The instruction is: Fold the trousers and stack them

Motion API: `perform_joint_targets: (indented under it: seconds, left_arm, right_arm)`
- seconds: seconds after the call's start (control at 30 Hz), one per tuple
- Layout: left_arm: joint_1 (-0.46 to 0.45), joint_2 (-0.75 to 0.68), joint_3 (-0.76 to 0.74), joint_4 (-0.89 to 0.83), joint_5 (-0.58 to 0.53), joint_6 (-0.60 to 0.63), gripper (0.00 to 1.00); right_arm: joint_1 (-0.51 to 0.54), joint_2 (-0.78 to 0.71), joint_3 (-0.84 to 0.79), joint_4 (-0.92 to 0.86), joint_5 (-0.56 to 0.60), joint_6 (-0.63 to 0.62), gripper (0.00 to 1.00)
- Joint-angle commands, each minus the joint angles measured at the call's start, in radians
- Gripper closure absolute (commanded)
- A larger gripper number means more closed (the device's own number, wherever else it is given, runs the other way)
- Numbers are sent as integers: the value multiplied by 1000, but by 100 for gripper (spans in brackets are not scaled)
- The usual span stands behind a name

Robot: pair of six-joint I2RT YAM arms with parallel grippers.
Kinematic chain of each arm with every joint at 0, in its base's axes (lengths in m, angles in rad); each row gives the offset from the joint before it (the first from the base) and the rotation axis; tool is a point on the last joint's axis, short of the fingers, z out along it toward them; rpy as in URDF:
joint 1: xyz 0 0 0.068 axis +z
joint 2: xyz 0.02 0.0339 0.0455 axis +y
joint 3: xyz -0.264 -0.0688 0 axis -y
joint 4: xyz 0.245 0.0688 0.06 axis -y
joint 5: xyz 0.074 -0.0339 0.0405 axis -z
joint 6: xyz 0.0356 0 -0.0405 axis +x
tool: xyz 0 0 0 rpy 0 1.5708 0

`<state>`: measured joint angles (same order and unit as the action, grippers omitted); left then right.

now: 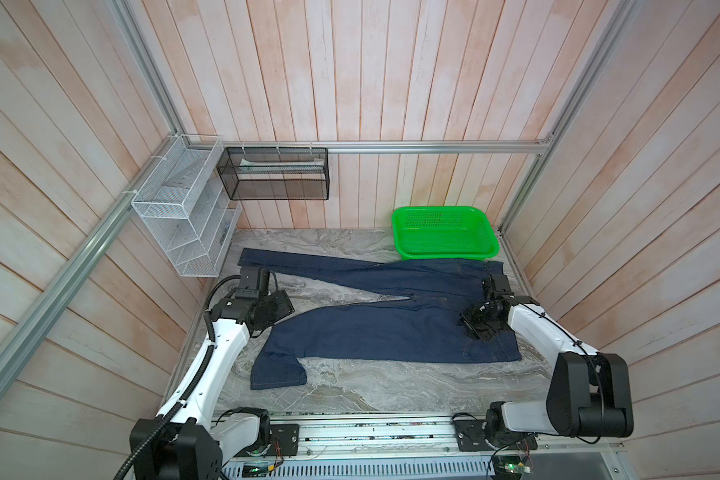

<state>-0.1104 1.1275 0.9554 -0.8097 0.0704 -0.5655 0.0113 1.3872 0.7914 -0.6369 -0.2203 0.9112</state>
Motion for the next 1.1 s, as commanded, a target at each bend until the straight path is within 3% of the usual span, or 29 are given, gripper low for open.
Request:
perform_joint_targets:
  seconds: [0.0,0.17,0.33,0.5,0.6,0.77,1.07]
  left_arm:
    - [-9,-47,-36,-26,-37,-60,33]
    - [-8,-90,-14,-93,-78,-58,33]
    - [-9,-101,12,-139,-122,-60,33]
    - [-7,-84,-1,-151,-135,-71,33]
    - [-9,-59,-33,-146,-125,-83,33]
    - [-29,-61,-153,-85,-49,-134,33]
    - [-74,-119,-245,-133,-144,-317,34]
  right_arm:
    - [-22,25,-44,18,45,-47,71]
    - [-145,73,-121,14,80,-142,69]
    - [-302,-7,-179,-51,109,-183,62]
    - [-334,-109,-109,-151,222,-171,59]
    - [-367,-133,-70,-181,186,-216,58]
    - [-233,-190,23,-207,176,-139,58]
    - [93,-86,40,-111,138,25,59]
